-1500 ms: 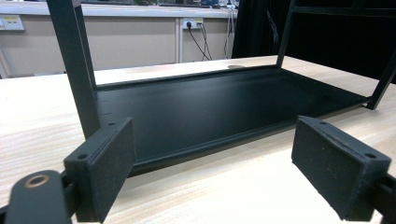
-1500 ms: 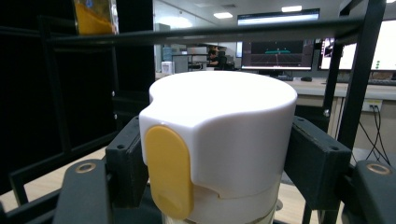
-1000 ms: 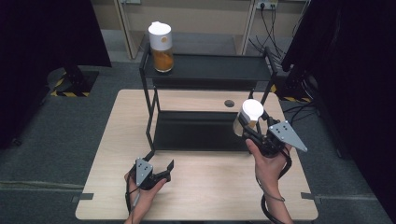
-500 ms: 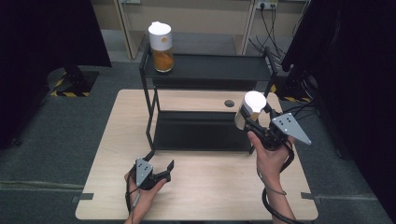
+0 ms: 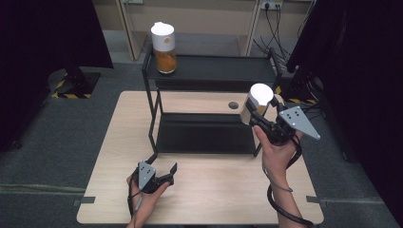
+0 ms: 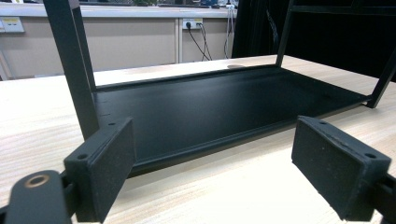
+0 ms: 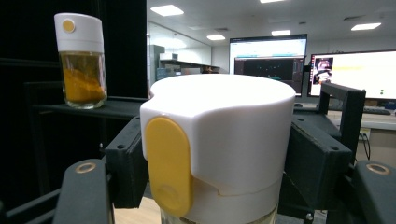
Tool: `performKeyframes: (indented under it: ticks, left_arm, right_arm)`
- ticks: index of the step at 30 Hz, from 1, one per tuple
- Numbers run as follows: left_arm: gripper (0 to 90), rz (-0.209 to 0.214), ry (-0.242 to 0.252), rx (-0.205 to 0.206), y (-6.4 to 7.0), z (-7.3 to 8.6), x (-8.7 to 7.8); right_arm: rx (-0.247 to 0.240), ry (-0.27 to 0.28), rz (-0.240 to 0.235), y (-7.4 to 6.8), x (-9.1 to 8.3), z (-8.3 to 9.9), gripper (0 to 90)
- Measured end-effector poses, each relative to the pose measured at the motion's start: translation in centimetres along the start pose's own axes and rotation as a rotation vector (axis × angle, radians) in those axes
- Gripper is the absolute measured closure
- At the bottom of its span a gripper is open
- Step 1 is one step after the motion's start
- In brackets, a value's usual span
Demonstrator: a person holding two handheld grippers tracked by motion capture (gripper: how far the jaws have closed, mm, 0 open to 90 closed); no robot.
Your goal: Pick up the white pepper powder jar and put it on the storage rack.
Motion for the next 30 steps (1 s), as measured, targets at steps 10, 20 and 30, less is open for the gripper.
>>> performKeyframes:
  ticks: [10, 20, 30]
  left_arm:
    - [13.5, 0.000, 0.001, 0.002, 0.0, 0.0, 0.0]
    - [13.4, 0.000, 0.002, 0.005, 0.1, 0.0, 0.0]
    - [13.4, 0.000, 0.003, 0.005, 0.1, 0.0, 0.0]
  right_arm:
    - [-0.002, 0.018, 0.009, 0.0, 0.7, -1.3, 30.9]
    - [-0.004, 0.033, 0.020, 0.1, 1.4, -2.6, 30.9]
    - [-0.004, 0.046, 0.029, 0.2, 2.2, -3.8, 30.9]
Point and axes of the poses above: each handheld gripper's, and its own axes: x roughly forward along the jaws, z roughly out of its underside, y roughly to its right, the point moved 2 cm from there along x, roughly forward along the jaws, and after that the axes turned 5 degrees about x, right-handed, at the moved point
